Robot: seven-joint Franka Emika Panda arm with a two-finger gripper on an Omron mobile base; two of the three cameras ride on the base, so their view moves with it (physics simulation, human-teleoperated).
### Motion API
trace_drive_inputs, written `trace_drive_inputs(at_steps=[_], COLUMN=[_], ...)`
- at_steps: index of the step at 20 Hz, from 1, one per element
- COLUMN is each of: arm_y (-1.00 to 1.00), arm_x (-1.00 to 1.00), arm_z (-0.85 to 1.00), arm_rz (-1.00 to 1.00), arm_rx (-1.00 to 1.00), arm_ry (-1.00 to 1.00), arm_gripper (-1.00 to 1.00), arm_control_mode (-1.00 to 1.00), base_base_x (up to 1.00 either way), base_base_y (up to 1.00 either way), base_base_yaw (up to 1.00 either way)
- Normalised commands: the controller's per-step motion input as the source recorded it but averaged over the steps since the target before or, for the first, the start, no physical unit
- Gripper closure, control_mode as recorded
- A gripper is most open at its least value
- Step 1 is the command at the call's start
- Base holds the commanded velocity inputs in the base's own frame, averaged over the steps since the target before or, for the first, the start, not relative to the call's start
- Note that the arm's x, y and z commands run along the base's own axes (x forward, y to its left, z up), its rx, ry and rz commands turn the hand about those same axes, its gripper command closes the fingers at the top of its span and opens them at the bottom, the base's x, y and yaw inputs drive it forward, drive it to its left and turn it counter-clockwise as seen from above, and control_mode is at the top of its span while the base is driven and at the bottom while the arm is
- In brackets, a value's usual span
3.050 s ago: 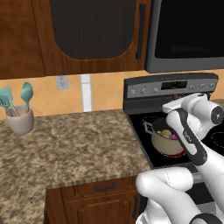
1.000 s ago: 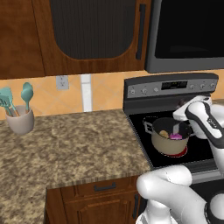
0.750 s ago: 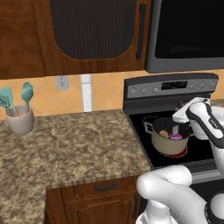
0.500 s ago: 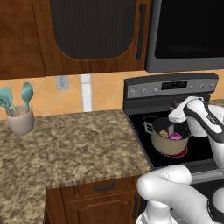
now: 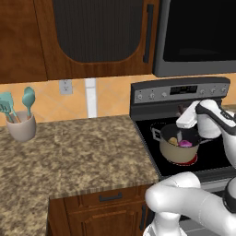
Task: Put the onion and onion in the pot. Retrieve the spatula and lightly stir the vegetables in the pot.
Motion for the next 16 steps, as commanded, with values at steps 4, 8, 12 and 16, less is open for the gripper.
trace_drive_inputs(at_steps=[4, 8, 12, 16], arm_y=[-0.04, 0.01, 0.09, 0.11], arm_x=[-0.58, -0.07, 0.00, -0.15], arm_z=[0.15, 0.52, 0.24, 0.00], arm_rz=[0.01, -0.03, -0.07, -0.08], arm_rx=[0.02, 0.01, 0.00, 0.00], arm_ry=[-0.05, -0.04, -0.01, 0.00], arm_gripper=[1.00, 1.00, 1.00, 1.00], arm_control_mode=[-1.00, -1.00, -1.00, -1.00], base_base_x=[0.00, 0.00, 0.00, 0.00], base_base_y=[0.00, 0.00, 0.00, 0.00], base_base_yaw=[0.00, 0.00, 0.00, 0.00])
